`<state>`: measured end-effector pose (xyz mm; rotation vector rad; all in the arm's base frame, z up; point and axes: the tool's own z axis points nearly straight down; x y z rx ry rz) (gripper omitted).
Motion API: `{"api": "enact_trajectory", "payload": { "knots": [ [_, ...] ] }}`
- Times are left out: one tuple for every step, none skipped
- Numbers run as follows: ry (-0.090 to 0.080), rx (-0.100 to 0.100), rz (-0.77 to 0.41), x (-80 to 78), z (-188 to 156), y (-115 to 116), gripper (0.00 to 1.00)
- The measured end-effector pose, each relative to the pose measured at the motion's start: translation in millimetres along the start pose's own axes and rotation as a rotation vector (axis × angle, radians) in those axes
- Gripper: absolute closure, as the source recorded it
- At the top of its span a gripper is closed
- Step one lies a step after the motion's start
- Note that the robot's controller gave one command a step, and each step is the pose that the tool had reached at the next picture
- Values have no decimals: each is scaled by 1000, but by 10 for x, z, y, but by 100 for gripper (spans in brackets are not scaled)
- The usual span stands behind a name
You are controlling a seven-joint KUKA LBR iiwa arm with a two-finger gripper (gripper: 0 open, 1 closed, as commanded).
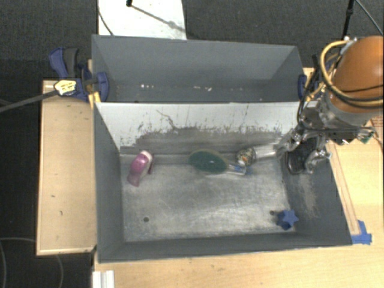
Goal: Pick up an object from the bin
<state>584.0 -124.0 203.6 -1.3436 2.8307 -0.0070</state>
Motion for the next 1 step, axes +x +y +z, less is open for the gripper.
{"api": "enact_trajectory", "payload": {
  "knots": [
    [4,-9,-178,434,-57,236,100]
  ]
}}
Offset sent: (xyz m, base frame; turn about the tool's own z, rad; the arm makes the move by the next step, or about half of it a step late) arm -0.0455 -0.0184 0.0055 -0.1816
